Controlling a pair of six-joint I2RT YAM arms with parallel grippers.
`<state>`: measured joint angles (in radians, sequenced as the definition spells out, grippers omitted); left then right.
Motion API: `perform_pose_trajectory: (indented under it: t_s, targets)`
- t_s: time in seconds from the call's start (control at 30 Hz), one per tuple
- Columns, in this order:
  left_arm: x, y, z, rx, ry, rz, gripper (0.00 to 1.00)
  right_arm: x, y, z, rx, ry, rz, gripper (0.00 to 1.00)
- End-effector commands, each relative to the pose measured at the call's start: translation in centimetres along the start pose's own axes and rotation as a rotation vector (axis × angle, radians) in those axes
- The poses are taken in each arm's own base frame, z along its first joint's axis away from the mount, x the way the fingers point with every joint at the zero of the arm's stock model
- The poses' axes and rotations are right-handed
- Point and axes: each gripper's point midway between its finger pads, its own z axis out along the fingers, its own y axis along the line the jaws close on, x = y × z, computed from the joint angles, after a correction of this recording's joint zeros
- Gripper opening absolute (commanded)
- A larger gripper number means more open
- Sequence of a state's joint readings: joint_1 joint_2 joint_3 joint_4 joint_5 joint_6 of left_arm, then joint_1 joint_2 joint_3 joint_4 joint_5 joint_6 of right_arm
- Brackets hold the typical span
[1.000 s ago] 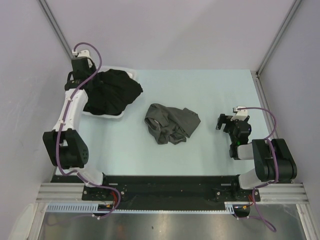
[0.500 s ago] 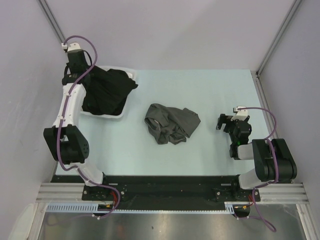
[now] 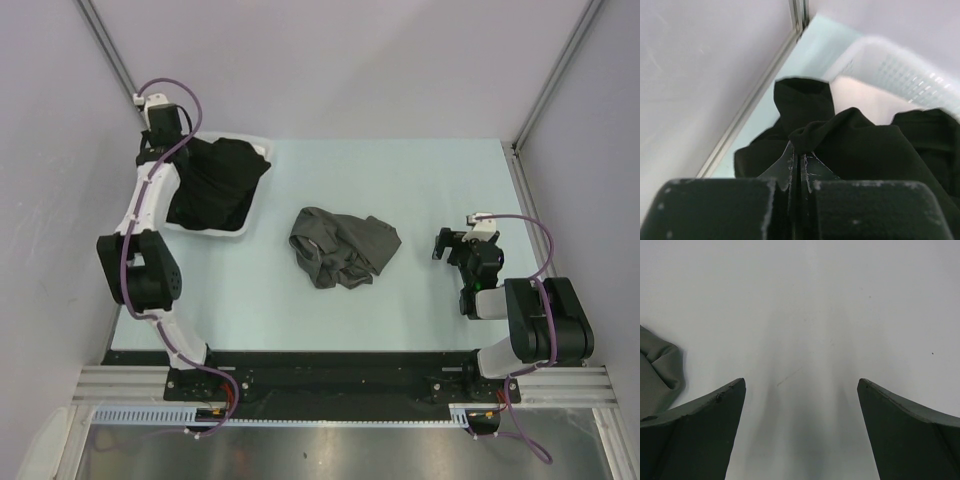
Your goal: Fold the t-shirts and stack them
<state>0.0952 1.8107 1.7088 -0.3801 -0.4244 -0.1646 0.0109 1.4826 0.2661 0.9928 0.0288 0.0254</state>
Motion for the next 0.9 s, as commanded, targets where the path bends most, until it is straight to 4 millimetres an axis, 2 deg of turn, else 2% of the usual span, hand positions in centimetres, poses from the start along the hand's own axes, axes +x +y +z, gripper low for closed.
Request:
perform_pose_trajectory:
  t_s: [0.0,0.1,0.2,0.3,0.4,0.43,0.53,0.57,0.63,0.7,0.87]
  targets:
    - [3.7,0.1,2.8,-0.039,0.064,-0.01,0.0,-2.2,0.3,0.5,-0.015,-0.068,-0.005,1.0]
    - [4.8,-0.3,3.7,-0.031,0.088,0.001,0.0,-2.1,0.3,0.5,-0.02,-0.064,-0.004,1.0]
    - [5.0,-0.5,4.1,-0.026,0.09,0.007,0.0,-2.2,0.3,0.5,-0.02,-0.065,-0.004,1.0]
    - [5.2,-0.7,4.7,-0.026,0.098,0.017,0.09,-2.2,0.4,0.5,-0.02,-0.066,-0.002,1.0]
    - [4.8,-1.5,4.8,0.006,0.102,0.004,0.29,-2.3,0.4,0.5,-0.02,-0.068,-0.003,1.0]
    - [4.2,-2.0,4.4,0.035,0.093,0.0,0.36,-2.1,0.4,0.5,-0.021,-0.064,-0.004,1.0]
    - [3.0,-2.9,3.3,0.081,0.064,-0.01,0.48,-2.2,0.4,0.5,-0.02,-0.066,-0.003,1.0]
    - [1.7,-2.9,2.3,0.098,0.031,-0.015,0.52,-2.1,0.3,0.5,-0.019,-0.063,-0.004,1.0]
    - [0.4,-3.6,1.1,0.129,-0.007,-0.011,0.56,-2.2,0.4,0.5,-0.02,-0.064,-0.002,1.0]
    - [-1.7,-4.0,-1.1,0.157,-0.067,0.0,0.6,-2.3,0.3,0.5,-0.02,-0.068,-0.005,1.0]
    - [-5.4,-3.5,-4.8,0.166,-0.163,0.005,0.69,-2.2,0.3,0.5,-0.018,-0.065,-0.007,1.0]
